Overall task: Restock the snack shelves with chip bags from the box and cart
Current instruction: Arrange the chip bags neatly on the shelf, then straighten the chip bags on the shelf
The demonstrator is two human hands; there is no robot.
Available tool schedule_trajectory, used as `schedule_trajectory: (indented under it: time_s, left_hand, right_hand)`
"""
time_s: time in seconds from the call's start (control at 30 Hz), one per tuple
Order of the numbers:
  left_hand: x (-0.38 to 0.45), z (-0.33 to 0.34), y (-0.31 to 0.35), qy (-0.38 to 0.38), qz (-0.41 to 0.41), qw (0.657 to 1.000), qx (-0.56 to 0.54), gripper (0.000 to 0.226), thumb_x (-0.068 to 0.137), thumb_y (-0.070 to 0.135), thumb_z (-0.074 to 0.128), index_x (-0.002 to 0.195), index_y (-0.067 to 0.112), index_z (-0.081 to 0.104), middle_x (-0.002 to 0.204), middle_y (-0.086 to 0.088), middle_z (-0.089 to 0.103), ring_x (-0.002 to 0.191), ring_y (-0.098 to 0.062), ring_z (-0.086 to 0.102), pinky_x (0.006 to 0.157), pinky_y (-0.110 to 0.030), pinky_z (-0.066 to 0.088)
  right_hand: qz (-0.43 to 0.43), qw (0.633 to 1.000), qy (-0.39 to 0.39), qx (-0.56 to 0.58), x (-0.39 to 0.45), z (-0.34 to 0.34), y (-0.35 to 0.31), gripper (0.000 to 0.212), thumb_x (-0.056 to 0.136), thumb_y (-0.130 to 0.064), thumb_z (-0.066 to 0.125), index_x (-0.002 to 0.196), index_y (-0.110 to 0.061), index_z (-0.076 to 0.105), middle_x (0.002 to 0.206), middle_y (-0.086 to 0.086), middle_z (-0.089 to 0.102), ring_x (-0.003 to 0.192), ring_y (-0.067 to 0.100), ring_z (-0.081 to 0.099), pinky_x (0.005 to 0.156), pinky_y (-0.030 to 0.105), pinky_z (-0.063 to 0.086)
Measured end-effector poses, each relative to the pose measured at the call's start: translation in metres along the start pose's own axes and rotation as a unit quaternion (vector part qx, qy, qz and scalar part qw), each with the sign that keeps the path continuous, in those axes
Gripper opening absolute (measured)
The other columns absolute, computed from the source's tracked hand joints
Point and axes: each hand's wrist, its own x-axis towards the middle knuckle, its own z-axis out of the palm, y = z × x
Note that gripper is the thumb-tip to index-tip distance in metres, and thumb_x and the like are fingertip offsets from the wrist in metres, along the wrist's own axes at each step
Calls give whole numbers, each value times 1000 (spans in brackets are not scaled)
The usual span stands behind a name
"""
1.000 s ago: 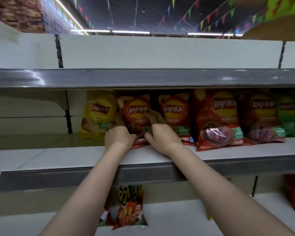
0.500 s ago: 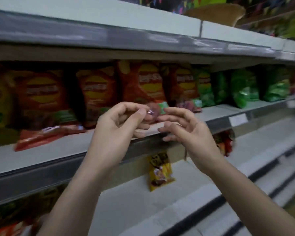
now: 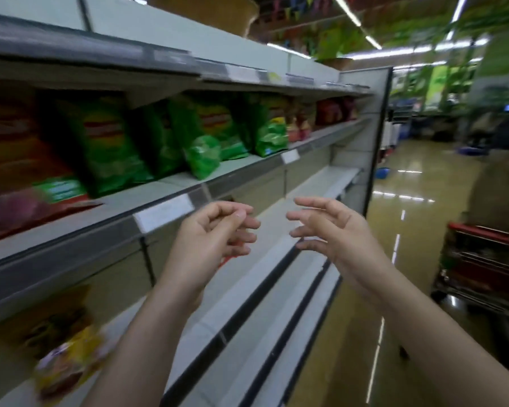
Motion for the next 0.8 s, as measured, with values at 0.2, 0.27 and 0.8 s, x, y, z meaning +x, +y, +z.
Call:
schedule_trajectory:
  time_s: [0.2, 0.27, 0.8]
  left_hand:
    - [64, 154, -27, -73, -1, 996, -53, 16, 97, 10, 51, 94, 12, 67, 81, -3, 73, 72, -15, 67, 64, -27, 57]
    - [83, 201, -34, -95, -6, 993, -70, 16, 97, 10, 51, 94, 10, 67, 80, -3, 72, 69, -14, 66, 64, -26, 57]
    - [282, 530, -116, -309, -53, 943, -115, 16, 96, 14, 53, 101, 12, 68, 91, -9, 74, 80, -20, 70, 75, -36, 57]
  right_hand:
    - [5, 994, 103, -31, 37, -167, -11, 18, 94, -5, 56, 110, -11, 64, 92, 4, 75, 72, 13, 69, 64, 24, 56]
    - [7, 992, 116, -45, 50, -210, -16, 19, 96, -5, 54, 112, -10, 63, 90, 3, 74, 72, 13, 68, 63, 24, 56]
    - [9, 938, 338, -81, 171, -515, 7, 18, 96, -12, 55, 111, -11, 67, 94, 6, 74, 78, 13, 70, 64, 24, 55]
